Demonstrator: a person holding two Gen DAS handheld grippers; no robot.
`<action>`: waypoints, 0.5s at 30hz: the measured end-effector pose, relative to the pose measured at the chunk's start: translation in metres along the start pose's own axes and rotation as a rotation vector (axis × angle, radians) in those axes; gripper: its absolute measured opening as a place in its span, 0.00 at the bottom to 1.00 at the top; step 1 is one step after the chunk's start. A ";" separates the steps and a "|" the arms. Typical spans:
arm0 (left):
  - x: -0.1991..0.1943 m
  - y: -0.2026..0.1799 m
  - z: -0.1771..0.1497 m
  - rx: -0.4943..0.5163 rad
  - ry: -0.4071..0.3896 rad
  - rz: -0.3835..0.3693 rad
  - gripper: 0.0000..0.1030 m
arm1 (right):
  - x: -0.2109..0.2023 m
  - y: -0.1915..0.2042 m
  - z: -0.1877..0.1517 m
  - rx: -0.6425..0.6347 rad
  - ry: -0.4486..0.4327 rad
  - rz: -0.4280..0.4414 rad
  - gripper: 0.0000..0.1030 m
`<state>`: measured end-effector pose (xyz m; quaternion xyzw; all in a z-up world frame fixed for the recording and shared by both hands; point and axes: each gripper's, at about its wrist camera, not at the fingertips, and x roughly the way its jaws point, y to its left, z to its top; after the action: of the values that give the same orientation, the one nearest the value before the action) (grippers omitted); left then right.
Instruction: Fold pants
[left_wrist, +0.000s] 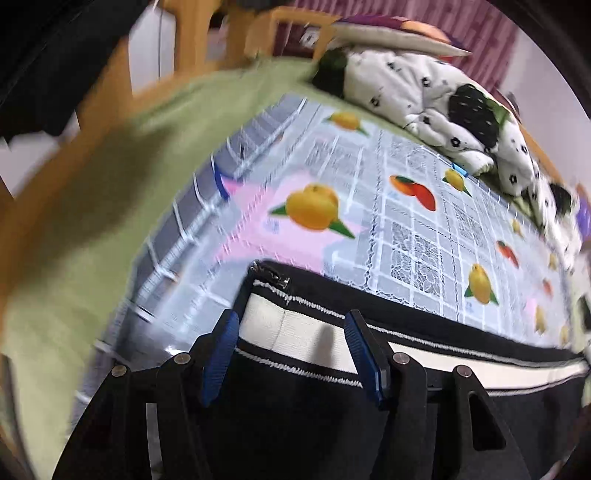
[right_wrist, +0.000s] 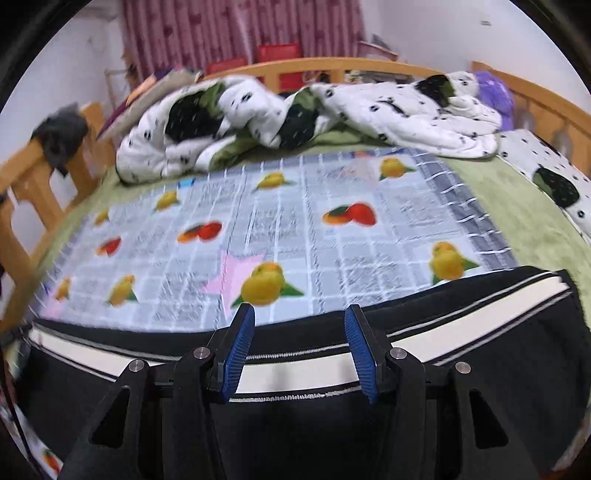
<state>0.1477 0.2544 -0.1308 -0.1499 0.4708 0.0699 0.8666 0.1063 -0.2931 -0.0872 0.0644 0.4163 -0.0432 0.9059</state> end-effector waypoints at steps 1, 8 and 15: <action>0.006 0.002 0.001 -0.002 0.006 -0.002 0.55 | 0.011 0.002 -0.001 -0.008 0.040 0.015 0.49; -0.001 0.012 0.013 -0.024 -0.083 -0.049 0.16 | 0.032 0.020 0.003 -0.107 0.074 0.114 0.55; 0.024 0.004 0.006 0.052 -0.029 0.084 0.17 | 0.055 0.023 -0.001 -0.216 0.131 0.072 0.55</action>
<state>0.1642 0.2592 -0.1482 -0.1063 0.4659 0.0958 0.8732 0.1440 -0.2714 -0.1281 -0.0159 0.4743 0.0388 0.8794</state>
